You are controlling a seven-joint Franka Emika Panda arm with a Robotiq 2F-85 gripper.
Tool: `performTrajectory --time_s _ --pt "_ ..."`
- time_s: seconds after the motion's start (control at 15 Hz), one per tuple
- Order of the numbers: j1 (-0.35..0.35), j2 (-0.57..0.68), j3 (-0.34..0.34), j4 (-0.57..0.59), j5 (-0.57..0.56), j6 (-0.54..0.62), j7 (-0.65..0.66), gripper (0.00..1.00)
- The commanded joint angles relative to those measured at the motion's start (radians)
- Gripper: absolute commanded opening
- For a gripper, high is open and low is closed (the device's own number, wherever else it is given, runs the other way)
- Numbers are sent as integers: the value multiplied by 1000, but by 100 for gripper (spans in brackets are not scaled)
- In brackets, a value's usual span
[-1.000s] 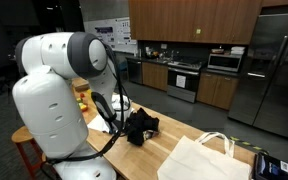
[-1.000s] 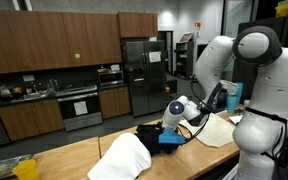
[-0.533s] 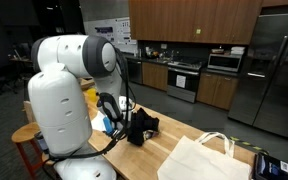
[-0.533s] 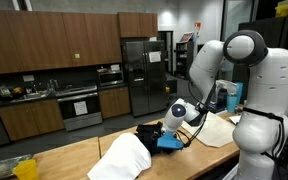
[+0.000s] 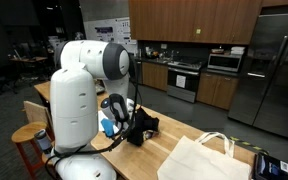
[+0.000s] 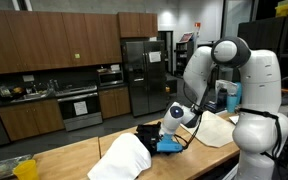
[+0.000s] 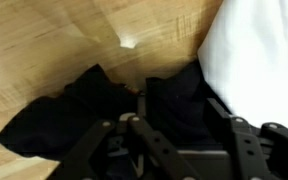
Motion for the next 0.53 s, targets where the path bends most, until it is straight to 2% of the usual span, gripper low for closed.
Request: performTrajectory --time_s 0.0,0.07,0.13,0.2,0.47 --pt "-9 54 -13 15 -18 14 -33 62" --pt "1 68 -34 -12 57 9 -144 75" --pt "0 39 -8 3 7 -1 -43 75" --pt "0 50 -10 0 17 -2 -63 54" --pt "0 53 -8 7 16 -2 -61 75"
